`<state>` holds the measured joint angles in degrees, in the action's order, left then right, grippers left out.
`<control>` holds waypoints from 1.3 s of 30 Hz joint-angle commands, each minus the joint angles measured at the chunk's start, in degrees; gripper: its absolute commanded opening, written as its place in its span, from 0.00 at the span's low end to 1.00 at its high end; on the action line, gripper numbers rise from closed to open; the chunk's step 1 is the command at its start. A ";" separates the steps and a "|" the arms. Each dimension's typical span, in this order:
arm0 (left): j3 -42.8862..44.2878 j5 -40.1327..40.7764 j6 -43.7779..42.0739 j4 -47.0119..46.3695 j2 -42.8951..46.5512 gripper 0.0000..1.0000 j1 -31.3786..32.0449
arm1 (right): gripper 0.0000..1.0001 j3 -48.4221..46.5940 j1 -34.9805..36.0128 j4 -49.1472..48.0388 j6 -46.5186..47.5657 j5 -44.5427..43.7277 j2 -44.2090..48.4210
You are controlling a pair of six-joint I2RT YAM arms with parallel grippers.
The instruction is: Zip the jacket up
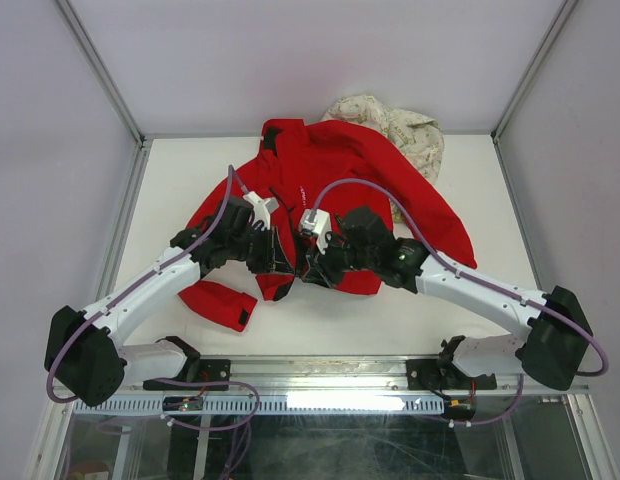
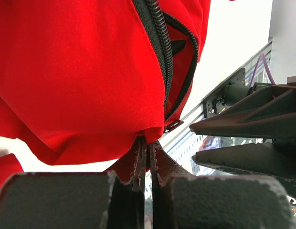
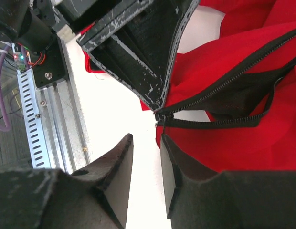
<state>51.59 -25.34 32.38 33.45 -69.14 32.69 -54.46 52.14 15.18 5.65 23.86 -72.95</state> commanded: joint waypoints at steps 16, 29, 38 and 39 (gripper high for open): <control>2.37 -0.26 -0.21 -1.20 0.76 0.00 0.62 | 0.30 0.64 1.38 -5.98 -0.34 -5.07 -3.17; 1.81 -0.01 0.40 -1.20 1.77 0.00 0.95 | 0.16 0.41 3.23 -6.17 0.85 -10.05 -5.39; -0.72 0.15 1.18 -0.91 3.58 0.00 1.37 | 0.00 -3.01 3.23 -3.88 3.22 -14.78 -4.34; -0.94 0.32 1.29 -0.77 3.77 0.00 1.39 | 0.00 -3.91 3.26 -2.84 3.45 -14.55 -4.48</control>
<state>51.55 -25.08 32.67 33.43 -68.23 33.45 -53.82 55.13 12.14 6.98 12.27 -78.48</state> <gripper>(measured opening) 0.011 0.006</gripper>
